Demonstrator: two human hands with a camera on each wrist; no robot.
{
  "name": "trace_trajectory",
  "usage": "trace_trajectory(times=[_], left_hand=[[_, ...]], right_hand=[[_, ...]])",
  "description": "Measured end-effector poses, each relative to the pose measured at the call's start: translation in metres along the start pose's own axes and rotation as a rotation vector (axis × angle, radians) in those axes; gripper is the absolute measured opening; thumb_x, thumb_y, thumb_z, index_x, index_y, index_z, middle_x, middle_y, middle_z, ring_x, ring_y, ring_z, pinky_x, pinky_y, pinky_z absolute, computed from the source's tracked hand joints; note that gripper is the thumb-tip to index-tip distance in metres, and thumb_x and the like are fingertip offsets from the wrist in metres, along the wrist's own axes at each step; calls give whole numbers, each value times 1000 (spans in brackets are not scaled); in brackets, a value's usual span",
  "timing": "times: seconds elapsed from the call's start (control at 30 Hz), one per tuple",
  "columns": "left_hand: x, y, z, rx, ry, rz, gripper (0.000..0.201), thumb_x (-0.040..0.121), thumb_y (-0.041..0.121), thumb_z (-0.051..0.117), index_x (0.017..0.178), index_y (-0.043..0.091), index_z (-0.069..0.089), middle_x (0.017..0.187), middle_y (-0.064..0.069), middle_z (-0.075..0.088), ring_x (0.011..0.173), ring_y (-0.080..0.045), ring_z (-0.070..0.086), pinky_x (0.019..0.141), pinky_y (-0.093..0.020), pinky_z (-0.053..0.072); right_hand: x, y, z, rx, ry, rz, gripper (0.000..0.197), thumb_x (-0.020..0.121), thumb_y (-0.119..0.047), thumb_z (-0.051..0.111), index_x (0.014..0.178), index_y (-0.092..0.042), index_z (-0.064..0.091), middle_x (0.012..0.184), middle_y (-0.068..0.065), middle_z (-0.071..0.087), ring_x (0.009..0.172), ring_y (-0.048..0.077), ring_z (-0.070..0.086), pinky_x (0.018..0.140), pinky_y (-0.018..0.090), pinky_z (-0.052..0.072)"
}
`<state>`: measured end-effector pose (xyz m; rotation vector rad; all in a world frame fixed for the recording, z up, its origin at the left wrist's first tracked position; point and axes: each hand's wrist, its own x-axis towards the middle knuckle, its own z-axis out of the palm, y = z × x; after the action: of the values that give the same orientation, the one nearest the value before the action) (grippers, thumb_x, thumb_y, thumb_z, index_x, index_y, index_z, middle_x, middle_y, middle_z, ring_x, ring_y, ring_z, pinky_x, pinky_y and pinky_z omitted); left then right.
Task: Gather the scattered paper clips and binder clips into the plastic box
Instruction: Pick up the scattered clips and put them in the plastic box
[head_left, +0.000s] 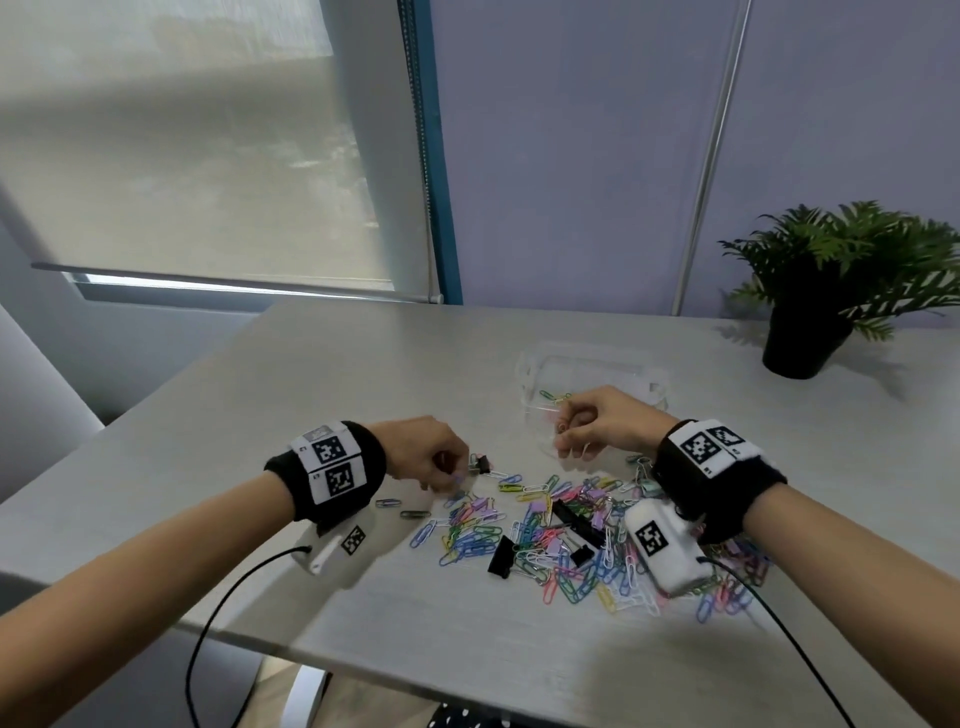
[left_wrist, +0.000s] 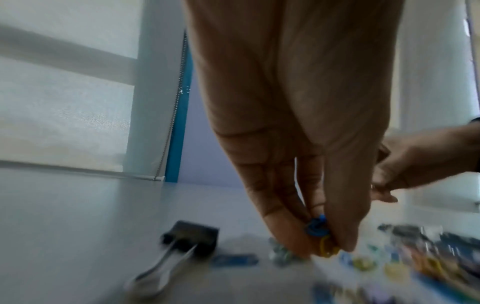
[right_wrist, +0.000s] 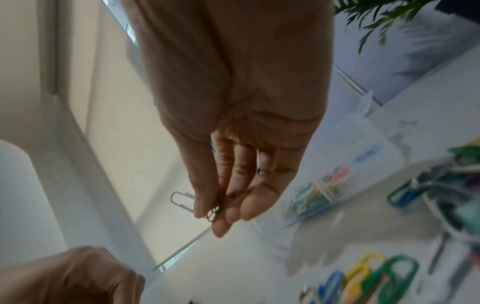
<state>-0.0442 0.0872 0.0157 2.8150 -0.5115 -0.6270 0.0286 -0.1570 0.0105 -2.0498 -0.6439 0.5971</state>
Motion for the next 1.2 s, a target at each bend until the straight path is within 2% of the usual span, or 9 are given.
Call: trace_trajectory(times=[0.2, 0.3, 0.4, 0.53, 0.63, 0.8, 0.93, 1.03, 1.2], left_hand=[[41, 28, -48, -218, 142, 59, 11, 90, 9, 55, 97, 4, 62, 85, -4, 63, 68, -15, 61, 62, -13, 54], [74, 39, -68, -276, 273, 31, 14, 88, 2, 56, 100, -1, 63, 86, -9, 63, 64, -12, 61, 56, -10, 53], [101, 46, -72, -369, 305, -13, 19, 86, -2, 58, 103, -7, 64, 89, -15, 62, 64, -14, 60, 55, -10, 53], [111, 52, -64, -356, 254, -35, 27, 90, 0, 51, 114, -1, 62, 113, -20, 64, 89, -20, 60, 70, -22, 56], [97, 49, -59, -333, 246, -3, 33, 90, -3, 47, 120, 5, 61, 122, -13, 62, 102, -19, 60, 83, -29, 55], [46, 34, -54, -319, 190, 9, 32, 92, -1, 43, 116, 8, 61, 112, -9, 66, 93, -16, 64, 75, -21, 54], [4, 15, -35, -239, 119, -128, 22, 92, 4, 48, 108, 9, 63, 102, -8, 69, 77, -10, 64, 74, -23, 55], [-19, 3, -14, -212, 26, -272, 12, 89, 13, 58, 100, 12, 63, 93, -5, 66, 70, -8, 61, 62, -18, 54], [-39, 5, 26, -209, -40, -391, 47, 77, 23, 74, 115, 6, 53, 100, -3, 55, 77, -13, 54, 53, -18, 52]], right_hand=[[1, -1, -37, 47, 271, 5, 16, 79, 5, 64, 72, -6, 56, 64, 9, 62, 46, 8, 57, 44, 14, 48], [9, 1, -51, -98, 438, 33, 15, 78, 5, 66, 73, -6, 57, 64, 9, 61, 47, 10, 56, 40, 12, 46], [19, 4, -53, -319, 464, 80, 26, 78, 3, 66, 63, -11, 52, 67, 9, 60, 52, 15, 56, 45, 17, 49], [24, 5, -49, -551, 364, 116, 4, 80, 2, 65, 82, 0, 65, 95, 17, 68, 80, 25, 61, 74, 32, 52], [23, 5, -47, -642, 303, 107, 12, 80, -1, 64, 92, 0, 66, 89, 11, 64, 93, 27, 62, 74, 27, 45], [17, -13, -26, -724, 250, -62, 9, 81, -4, 61, 87, -10, 63, 97, 11, 66, 90, 25, 59, 80, 34, 48], [8, -37, 18, -731, -30, -160, 14, 85, -12, 63, 98, -6, 62, 102, 8, 65, 83, 13, 51, 70, 20, 40], [13, -41, 49, -791, -202, -132, 22, 83, -15, 67, 103, -8, 61, 107, 9, 64, 85, 14, 51, 70, 23, 42], [22, -36, 73, -976, -252, -126, 46, 76, -24, 73, 114, -11, 50, 114, 8, 53, 103, 25, 51, 76, 32, 38]])
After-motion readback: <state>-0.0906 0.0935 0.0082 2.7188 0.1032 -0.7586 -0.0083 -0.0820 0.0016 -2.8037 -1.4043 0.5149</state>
